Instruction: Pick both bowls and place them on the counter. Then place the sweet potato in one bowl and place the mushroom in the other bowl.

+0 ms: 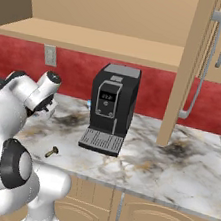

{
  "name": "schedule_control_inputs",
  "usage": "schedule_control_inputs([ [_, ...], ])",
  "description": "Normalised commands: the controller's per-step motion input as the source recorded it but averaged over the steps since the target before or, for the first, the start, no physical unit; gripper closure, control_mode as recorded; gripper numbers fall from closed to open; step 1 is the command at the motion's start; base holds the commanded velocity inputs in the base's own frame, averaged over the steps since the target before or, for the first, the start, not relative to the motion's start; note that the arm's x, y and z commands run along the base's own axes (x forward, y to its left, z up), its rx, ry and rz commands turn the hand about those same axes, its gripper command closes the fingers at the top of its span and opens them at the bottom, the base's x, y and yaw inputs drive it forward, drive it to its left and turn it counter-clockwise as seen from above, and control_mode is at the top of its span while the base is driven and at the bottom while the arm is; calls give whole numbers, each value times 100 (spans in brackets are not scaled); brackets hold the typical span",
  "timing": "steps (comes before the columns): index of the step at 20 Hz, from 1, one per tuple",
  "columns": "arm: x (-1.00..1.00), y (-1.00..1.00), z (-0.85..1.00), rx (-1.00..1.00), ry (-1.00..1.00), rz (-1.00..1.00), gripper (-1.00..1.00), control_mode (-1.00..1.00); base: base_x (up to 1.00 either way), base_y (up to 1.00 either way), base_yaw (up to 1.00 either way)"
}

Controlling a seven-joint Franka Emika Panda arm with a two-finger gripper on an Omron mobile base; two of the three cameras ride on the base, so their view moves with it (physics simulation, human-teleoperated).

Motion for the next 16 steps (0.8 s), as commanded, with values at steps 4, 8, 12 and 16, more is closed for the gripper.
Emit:
schedule_control_inputs([
  [4,17,13,36,6,-13,0,100,-100,0,0,0],
  [8,18,34,2,4,-5,-3,100,-100,0,0,0],
  [12,49,26,3,0,-5,-2,100,-100,0,0,0],
  [16,56,25,13,0,-1,-2,100,-100,0,0,0],
])
